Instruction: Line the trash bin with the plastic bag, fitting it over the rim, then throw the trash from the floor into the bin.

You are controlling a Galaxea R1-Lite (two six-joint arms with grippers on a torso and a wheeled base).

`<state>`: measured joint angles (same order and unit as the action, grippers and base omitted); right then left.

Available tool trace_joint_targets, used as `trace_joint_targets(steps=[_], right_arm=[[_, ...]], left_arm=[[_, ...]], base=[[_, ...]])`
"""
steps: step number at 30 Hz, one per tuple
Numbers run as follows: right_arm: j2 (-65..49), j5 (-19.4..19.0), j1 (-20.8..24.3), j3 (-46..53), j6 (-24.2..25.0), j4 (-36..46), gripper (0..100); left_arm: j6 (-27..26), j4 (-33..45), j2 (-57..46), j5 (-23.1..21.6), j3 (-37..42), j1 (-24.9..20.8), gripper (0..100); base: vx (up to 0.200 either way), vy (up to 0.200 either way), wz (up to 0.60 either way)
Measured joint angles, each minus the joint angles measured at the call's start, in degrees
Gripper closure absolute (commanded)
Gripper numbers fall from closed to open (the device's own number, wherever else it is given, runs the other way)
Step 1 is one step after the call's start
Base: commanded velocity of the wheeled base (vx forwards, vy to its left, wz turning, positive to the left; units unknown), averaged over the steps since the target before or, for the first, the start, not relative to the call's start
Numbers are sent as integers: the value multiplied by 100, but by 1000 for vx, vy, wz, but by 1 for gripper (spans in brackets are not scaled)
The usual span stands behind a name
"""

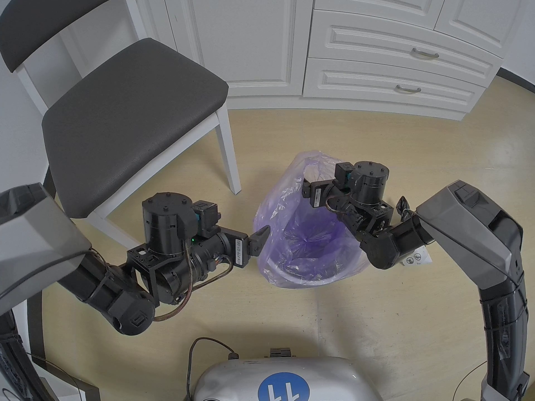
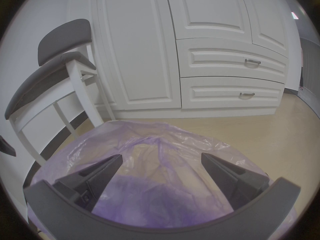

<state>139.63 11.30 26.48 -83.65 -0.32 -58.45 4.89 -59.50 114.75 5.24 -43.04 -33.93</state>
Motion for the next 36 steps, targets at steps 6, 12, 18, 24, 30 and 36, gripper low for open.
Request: trace_joint_targets(steps=[6, 12, 18, 24, 30, 36], right_arm=[[-774, 51, 177, 1241, 269, -74, 0], [-1419, 128, 402, 2043, 872, -378, 0], [-1395, 134, 474, 2210, 981, -628, 0], [-1297, 121, 524, 2150, 1017, -650, 0], [-1234, 137, 624, 2046, 1325, -655, 0], [-1135, 185, 725, 1808, 1635, -666, 0]], left_arm=[[15, -574, 143, 116, 7, -273, 0], [4, -1193, 534, 441, -28, -568, 0], [-172, -1220, 694, 523, -15, -667, 0], [-295, -1223, 769, 680, -23, -702, 0], [-301, -1172, 796, 749, -69, -730, 0], [-308, -1136, 874, 970, -185, -756, 0]], base=[[0, 0, 0], [0, 0, 0], [0, 0, 0], [0, 0, 0], [0, 0, 0], [0, 0, 0]])
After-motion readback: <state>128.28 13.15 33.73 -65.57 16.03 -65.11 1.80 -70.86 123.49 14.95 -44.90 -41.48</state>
